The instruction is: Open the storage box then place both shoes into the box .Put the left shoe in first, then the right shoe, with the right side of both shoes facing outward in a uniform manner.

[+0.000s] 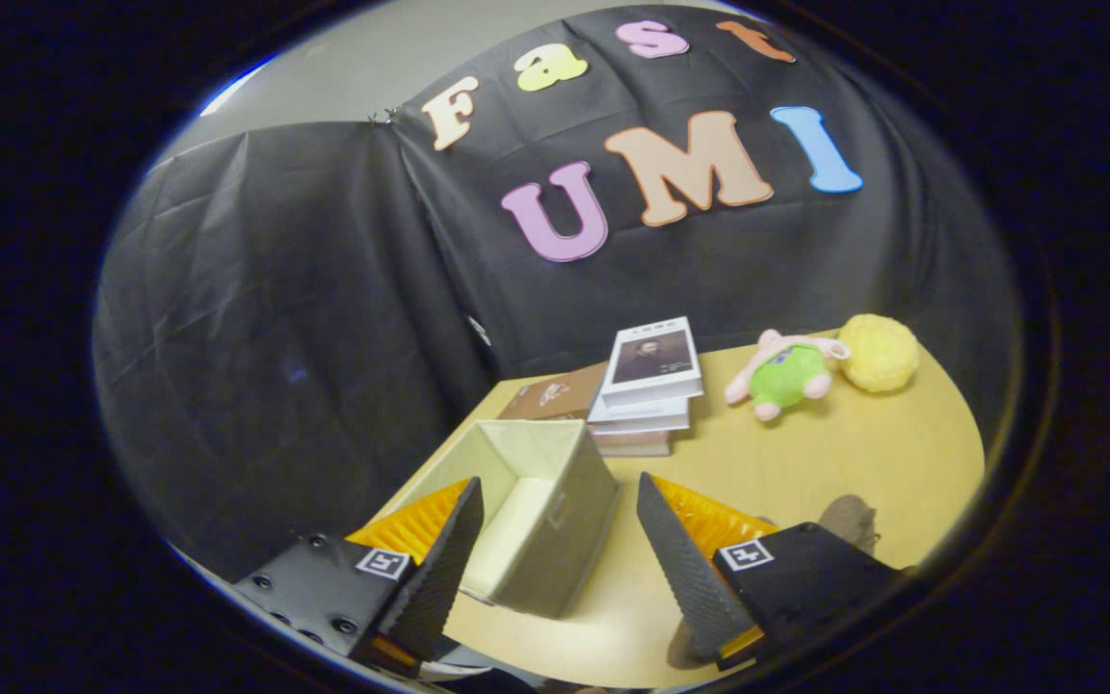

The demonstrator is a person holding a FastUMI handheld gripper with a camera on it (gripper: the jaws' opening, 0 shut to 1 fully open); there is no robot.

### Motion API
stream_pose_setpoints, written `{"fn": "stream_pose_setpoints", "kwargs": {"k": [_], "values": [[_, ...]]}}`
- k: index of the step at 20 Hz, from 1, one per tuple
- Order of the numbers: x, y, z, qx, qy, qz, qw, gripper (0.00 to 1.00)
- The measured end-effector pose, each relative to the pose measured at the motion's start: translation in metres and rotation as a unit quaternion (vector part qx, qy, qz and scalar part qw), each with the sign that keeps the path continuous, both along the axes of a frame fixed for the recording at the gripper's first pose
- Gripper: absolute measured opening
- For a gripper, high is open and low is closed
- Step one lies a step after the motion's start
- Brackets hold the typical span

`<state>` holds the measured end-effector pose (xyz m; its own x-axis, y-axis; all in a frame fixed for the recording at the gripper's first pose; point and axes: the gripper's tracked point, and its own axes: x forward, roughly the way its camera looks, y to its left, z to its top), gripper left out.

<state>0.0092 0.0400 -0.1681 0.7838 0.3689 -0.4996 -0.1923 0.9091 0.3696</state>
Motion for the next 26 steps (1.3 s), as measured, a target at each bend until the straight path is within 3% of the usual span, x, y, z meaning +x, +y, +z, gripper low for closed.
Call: {"fn": "stream_pose_setpoints", "kwargs": {"k": [6, 11, 22, 26], "values": [[-0.021, -0.07, -0.053, -0.066, 0.038, -0.023, 0.997, 1.0], [-0.038, -0.098, -0.102, -0.093, 0.082, -0.014, 0.992, 1.0], [-0.063, -0.119, -0.203, -0.119, 0.183, 0.037, 0.975, 0.99], [-0.054, -0.109, -0.216, -0.1, 0.2, 0.043, 0.974, 0.89]]}}
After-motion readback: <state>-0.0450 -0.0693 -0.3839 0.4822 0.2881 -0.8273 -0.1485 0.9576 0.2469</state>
